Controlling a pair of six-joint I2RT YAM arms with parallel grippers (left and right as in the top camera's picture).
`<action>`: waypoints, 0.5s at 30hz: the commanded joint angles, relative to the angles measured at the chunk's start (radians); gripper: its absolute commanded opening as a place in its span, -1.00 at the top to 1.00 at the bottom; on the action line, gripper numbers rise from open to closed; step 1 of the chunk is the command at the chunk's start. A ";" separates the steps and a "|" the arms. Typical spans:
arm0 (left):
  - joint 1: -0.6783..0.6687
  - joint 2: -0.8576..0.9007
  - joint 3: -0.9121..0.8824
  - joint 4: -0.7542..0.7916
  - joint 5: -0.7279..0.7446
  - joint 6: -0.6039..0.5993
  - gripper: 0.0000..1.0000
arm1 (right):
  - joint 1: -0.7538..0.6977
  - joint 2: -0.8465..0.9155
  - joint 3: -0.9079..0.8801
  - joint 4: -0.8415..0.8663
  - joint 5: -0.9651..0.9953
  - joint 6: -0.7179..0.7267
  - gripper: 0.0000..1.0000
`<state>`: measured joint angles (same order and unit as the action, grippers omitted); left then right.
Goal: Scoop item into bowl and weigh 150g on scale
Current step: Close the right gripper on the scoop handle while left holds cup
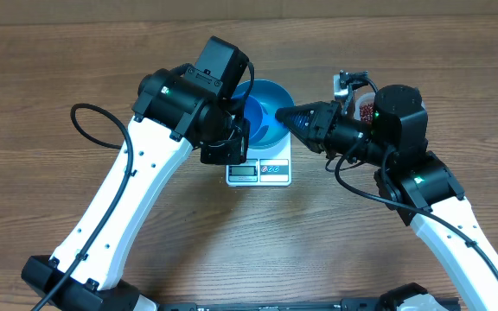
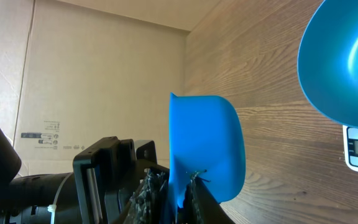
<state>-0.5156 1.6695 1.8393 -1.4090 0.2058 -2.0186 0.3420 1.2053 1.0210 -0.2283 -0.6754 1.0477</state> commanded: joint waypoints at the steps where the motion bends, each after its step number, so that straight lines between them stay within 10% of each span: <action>1: -0.003 0.005 0.014 -0.001 -0.014 -0.024 0.92 | 0.006 -0.003 0.020 0.002 0.005 -0.001 0.73; 15: -0.002 0.005 0.014 -0.002 -0.029 -0.024 0.91 | 0.006 -0.003 0.020 0.002 0.005 0.000 0.92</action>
<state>-0.5156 1.6695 1.8393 -1.4090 0.2020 -2.0251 0.3420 1.2053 1.0210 -0.2287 -0.6750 1.0473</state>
